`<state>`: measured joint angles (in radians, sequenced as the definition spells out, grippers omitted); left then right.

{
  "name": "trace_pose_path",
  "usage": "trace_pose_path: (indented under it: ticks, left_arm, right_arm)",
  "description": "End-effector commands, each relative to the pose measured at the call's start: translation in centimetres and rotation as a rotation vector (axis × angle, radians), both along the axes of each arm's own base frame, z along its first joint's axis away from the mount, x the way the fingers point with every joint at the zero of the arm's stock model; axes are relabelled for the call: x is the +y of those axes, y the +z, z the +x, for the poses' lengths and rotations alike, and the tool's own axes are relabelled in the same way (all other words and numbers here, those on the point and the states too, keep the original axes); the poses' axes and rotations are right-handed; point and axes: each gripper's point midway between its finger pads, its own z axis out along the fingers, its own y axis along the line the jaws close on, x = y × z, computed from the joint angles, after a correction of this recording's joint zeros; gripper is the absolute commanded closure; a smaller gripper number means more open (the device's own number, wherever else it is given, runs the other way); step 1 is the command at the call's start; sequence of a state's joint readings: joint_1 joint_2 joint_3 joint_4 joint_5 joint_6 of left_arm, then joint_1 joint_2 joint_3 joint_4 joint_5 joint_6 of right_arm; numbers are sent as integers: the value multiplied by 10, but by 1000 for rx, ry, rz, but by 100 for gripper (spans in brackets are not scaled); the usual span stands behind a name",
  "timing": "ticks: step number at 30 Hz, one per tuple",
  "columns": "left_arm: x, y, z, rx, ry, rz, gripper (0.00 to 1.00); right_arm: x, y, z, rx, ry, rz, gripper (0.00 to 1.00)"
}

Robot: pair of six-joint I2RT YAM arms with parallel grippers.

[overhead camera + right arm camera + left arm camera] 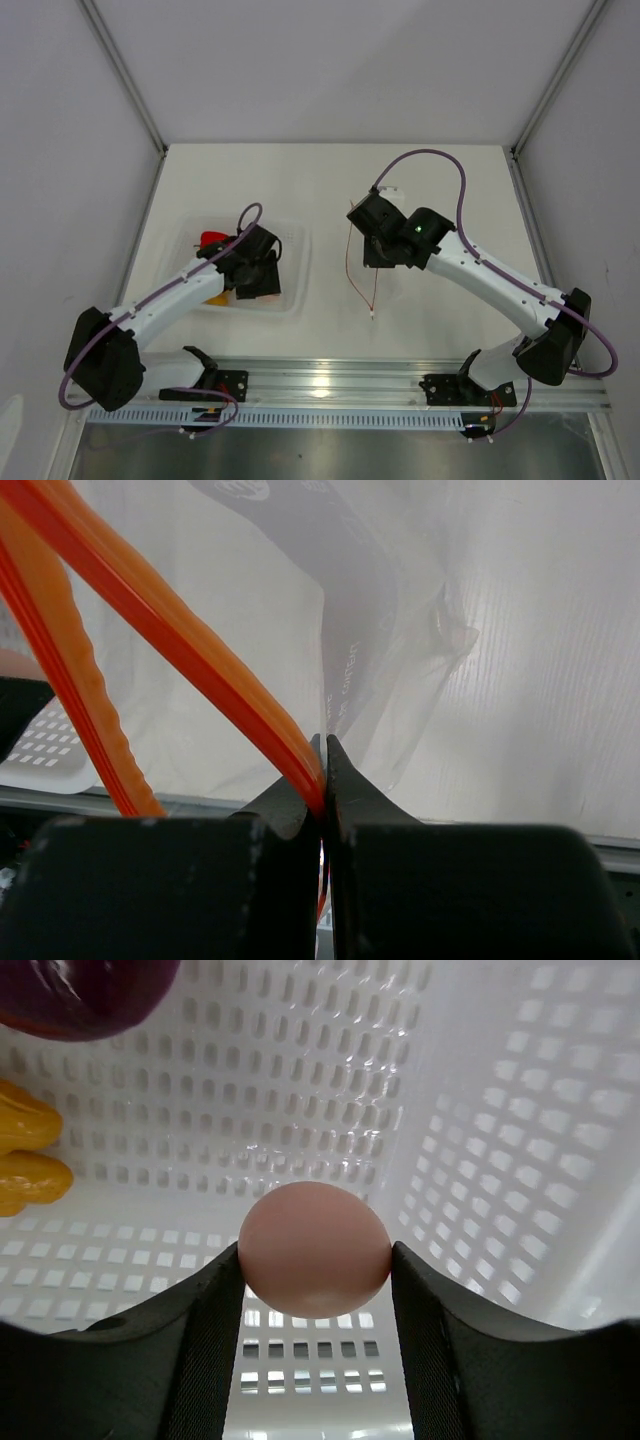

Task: Place the food in the zip-top bag and seal the zipper
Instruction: Pick up the fake fruit from the bin, then place the fake fruit in the zipper food storage bag.

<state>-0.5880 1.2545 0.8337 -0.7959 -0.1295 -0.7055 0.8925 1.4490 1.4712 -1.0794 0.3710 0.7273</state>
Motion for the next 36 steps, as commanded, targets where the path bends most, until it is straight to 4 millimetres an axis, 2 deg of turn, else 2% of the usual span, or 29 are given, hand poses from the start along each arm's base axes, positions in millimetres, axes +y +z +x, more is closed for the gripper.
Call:
trace_pose_path:
  ticks: [1, 4, 8, 13, 15, 16, 17, 19, 20, 21, 23, 27, 29, 31, 32, 36]
  left_arm:
    - [-5, 58, 20, -161, -13, -50, 85]
    - [-13, 98, 21, -263, -73, -134, 93]
    - [-25, 152, 12, -391, -158, -280, 86]
    - [-64, 215, -14, -526, -376, -569, 82]
    - [-76, 227, -23, -540, -440, -660, 80]
    - [-90, 243, -31, -567, -518, -752, 80]
    - [-97, 238, -34, -538, -528, -798, 79]
    - [-112, 248, -42, -535, -583, -922, 79]
    - [-116, 260, -44, -557, -608, -967, 79]
    - [-120, 258, -44, -548, -615, -995, 79]
    - [-128, 269, -43, -562, -630, -1064, 79]
    - [-143, 263, -33, -510, -619, -1074, 78]
    - [-151, 244, -24, -449, -583, -1036, 78]
    - [-157, 239, -20, -425, -569, -1019, 78]
    - [-158, 225, -13, -396, -535, -984, 78]
    - [-161, 203, 1, -348, -469, -927, 78]
  right_arm:
    - [4, 3, 2, -7, -14, 29, 100]
    - [8, 1, 4, -3, -11, 32, 100]
    - [14, -4, 6, 7, -6, 37, 100]
    - [25, -9, 10, 30, 4, 54, 100]
    - [30, -9, 9, 42, 12, 74, 100]
    - [33, -9, 9, 47, 17, 85, 100]
    - [36, -9, 8, 53, 23, 95, 100]
    - [44, -7, 7, 63, 40, 126, 100]
    - [46, -6, 7, 66, 44, 136, 100]
    - [48, -5, 7, 66, 50, 147, 100]
    - [52, -5, 5, 78, 67, 163, 100]
    - [53, -3, 3, 77, 69, 169, 100]
    - [55, -3, 1, 81, 75, 169, 100]
    - [54, -3, -1, 83, 73, 169, 100]
    - [54, -2, -2, 82, 76, 170, 100]
    - [57, 4, -6, 75, 80, 202, 100]
